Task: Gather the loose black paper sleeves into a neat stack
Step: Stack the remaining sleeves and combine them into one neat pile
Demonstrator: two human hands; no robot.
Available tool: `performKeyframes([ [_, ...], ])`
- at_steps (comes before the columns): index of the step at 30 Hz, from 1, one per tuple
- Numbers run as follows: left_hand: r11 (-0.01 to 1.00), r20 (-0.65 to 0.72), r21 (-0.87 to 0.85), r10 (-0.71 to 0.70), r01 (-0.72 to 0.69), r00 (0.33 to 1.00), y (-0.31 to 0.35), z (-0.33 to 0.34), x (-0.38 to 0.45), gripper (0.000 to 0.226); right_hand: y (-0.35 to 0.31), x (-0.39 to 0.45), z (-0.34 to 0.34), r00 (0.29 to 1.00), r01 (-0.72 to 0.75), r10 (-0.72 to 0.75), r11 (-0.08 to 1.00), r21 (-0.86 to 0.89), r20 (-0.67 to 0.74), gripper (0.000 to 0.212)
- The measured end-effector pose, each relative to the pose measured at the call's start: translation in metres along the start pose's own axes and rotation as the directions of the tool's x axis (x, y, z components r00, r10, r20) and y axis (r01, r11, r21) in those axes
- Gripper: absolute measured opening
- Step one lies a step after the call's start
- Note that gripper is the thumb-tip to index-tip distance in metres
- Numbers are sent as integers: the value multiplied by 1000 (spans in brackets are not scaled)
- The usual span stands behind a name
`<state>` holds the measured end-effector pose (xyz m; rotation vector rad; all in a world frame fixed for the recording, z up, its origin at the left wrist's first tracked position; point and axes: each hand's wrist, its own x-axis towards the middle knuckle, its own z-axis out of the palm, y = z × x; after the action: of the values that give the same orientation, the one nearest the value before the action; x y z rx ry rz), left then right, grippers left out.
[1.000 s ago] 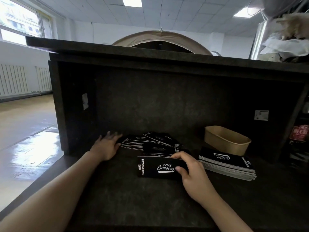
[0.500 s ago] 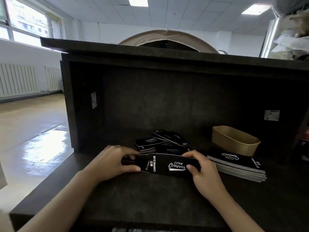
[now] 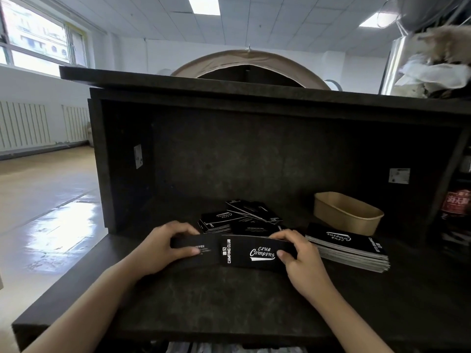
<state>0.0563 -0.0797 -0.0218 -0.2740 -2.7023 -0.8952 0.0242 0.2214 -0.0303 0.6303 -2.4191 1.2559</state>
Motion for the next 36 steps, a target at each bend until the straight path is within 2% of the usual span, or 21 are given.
performKeyframes([
  [2,996,-46,-71,45,-48,998,16,7,0,17,0,0,0,1000,29,-29,999,-24,-6,36],
  [5,980,-136,-162,91,-112,987,50,24,-4,38,0,-1,1,997,31,-29,999,-27,73,45],
  [6,972,-136,-177,129,-152,982,60,31,-6,34,0,-2,2,991,40,-39,999,-5,125,49],
  [8,966,-118,-147,198,-214,973,71,45,-9,8,-1,-3,4,970,103,-103,995,12,220,47],
  [10,961,-93,-73,261,-268,961,71,48,-11,17,-3,-4,3,954,162,-156,987,0,255,37],
  [15,954,-96,188,256,-235,962,61,43,-11,32,-5,-2,5,955,179,-166,983,-33,244,25],
  [17,949,-100,214,255,-230,962,61,42,-13,37,-5,-4,4,952,183,-166,982,-41,259,22],
  [20,958,-113,176,249,-227,962,52,33,-16,36,-7,-3,2,966,193,-191,981,6,176,13],
  [22,969,-115,107,234,-222,965,44,24,-18,36,-7,7,1,988,136,-134,991,-19,83,18],
  [23,972,-128,67,231,-224,965,41,21,-18,36,-5,14,2,992,100,-92,991,-84,89,24],
  [25,973,-140,16,230,-230,963,38,19,-18,34,-2,28,9,981,48,12,952,-303,192,40],
  [26,971,-139,1,237,-239,962,37,20,-17,33,-1,32,14,965,53,60,907,-418,254,46],
  [28,966,-141,-14,254,-259,957,37,22,-17,30,1,34,23,948,77,104,841,-535,300,48],
  [30,961,-144,-22,268,-274,953,37,24,-17,25,4,31,26,966,125,23,832,-540,259,42],
  [32,959,-150,-39,273,-282,950,36,24,-17,21,7,27,22,974,156,-65,884,-440,215,35],
  [34,959,-141,-54,270,-280,953,35,24,-15,20,9,24,14,983,121,-63,926,-356,172,32],
  [36,957,-130,-54,276,-285,952,35,24,-15,21,11,23,8,985,137,-83,910,-390,153,37],
])
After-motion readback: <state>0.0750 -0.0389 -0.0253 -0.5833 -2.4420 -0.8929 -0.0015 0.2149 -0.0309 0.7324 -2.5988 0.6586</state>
